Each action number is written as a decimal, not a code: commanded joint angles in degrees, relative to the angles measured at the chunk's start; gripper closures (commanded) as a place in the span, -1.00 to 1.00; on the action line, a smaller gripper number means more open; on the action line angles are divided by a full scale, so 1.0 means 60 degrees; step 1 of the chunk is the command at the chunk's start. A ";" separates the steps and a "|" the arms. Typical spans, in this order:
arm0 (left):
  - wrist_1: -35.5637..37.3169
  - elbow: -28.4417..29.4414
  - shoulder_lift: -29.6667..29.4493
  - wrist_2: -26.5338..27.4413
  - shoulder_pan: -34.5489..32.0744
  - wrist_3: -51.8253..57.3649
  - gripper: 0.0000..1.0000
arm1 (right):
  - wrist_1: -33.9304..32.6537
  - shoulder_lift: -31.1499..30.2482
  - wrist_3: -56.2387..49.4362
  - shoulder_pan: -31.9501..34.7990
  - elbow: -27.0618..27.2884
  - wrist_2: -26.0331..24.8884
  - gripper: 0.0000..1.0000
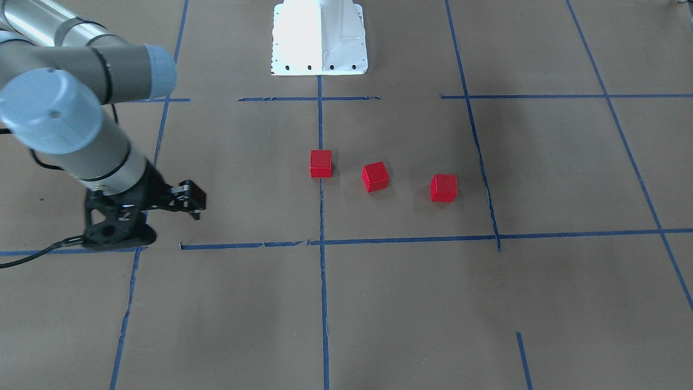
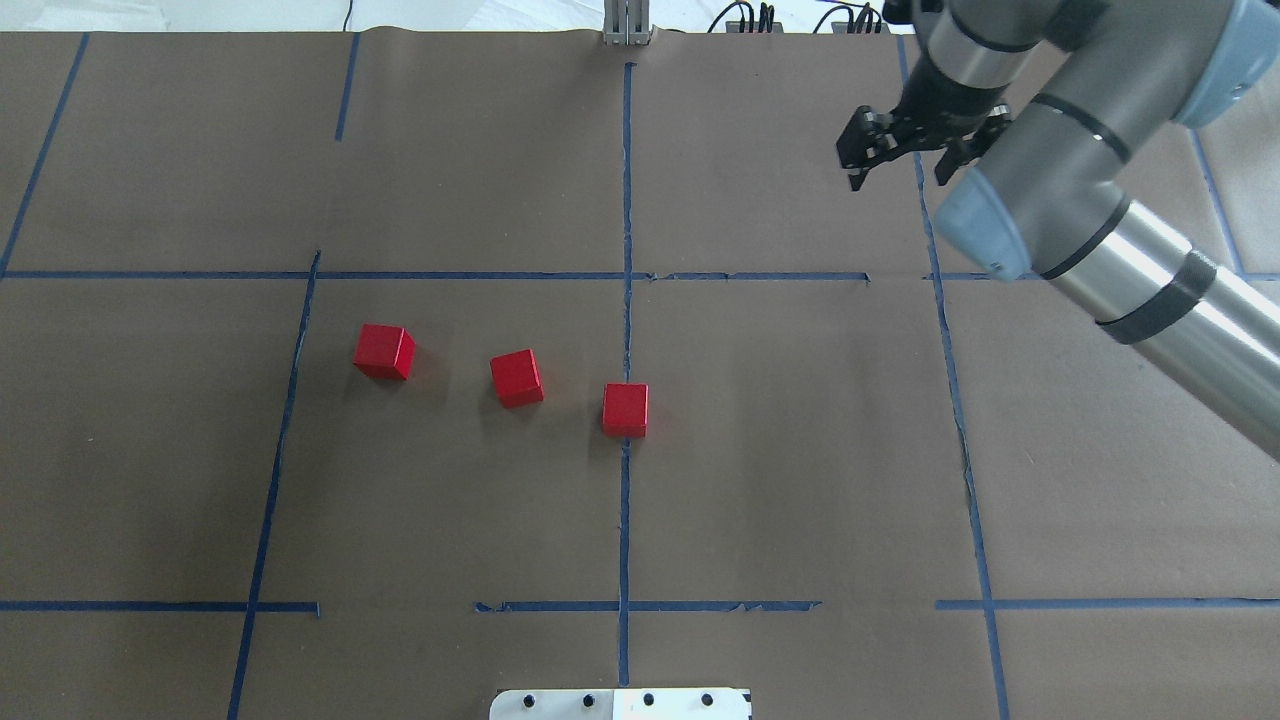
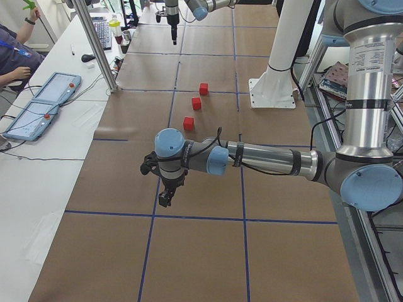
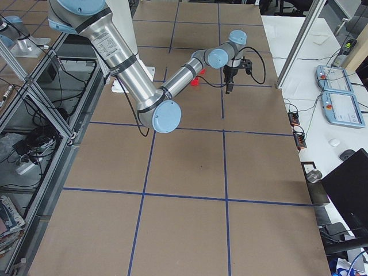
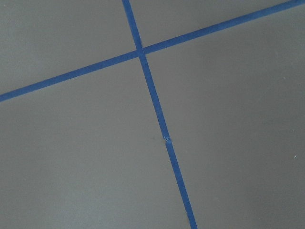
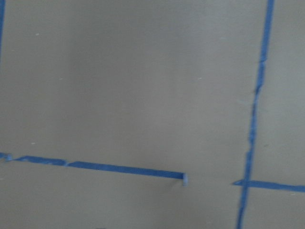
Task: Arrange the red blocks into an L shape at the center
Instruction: 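Raise the open right gripper and withdraw it from the center, then swing the left gripper over the red block nearer the center, then close the left gripper on that red block and lift it, then carry the block with the left gripper beside the center block, farther from the robot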
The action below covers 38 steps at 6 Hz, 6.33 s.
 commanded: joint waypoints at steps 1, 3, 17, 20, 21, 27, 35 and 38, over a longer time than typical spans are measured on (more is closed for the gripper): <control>-0.0540 -0.0069 -0.0297 -0.0715 0.0205 -0.1925 -1.00 | -0.0843 -0.1427 -0.3489 0.1604 0.0647 0.0271 -0.99; -0.0600 -0.0304 -0.1055 -0.0781 0.1429 -0.3572 -1.00 | -0.0818 -0.3838 -0.6246 0.2879 0.1772 0.0679 -0.99; 0.0588 0.1551 -0.6844 0.3746 0.8863 -1.5975 -1.00 | 0.0164 -0.8290 -0.8370 0.4848 0.2804 0.0916 -0.99; -0.0161 0.2273 -0.6861 0.3731 0.8893 -1.5669 -0.99 | 0.0164 -0.8290 -0.8370 0.4848 0.2804 0.0901 -0.99; -0.0162 0.2288 -0.6846 0.3731 0.8951 -1.5594 -0.80 | 0.0179 -0.8290 -0.8356 0.4848 0.2804 0.0901 -0.99; -0.0059 0.2521 -0.7809 0.4390 0.8907 -1.4236 0.90 | 0.0179 -0.8290 -0.8356 0.4848 0.2804 0.0915 -0.99; -0.0162 0.4486 -0.9468 0.4361 0.9317 -1.3719 0.90 | 0.0179 -0.8290 -0.8370 0.4848 0.2745 0.0901 -0.99; -0.0176 0.4500 -0.9453 0.4317 0.9376 -1.3733 0.90 | 0.0179 -0.8290 -0.8370 0.4848 0.2731 0.0901 -0.99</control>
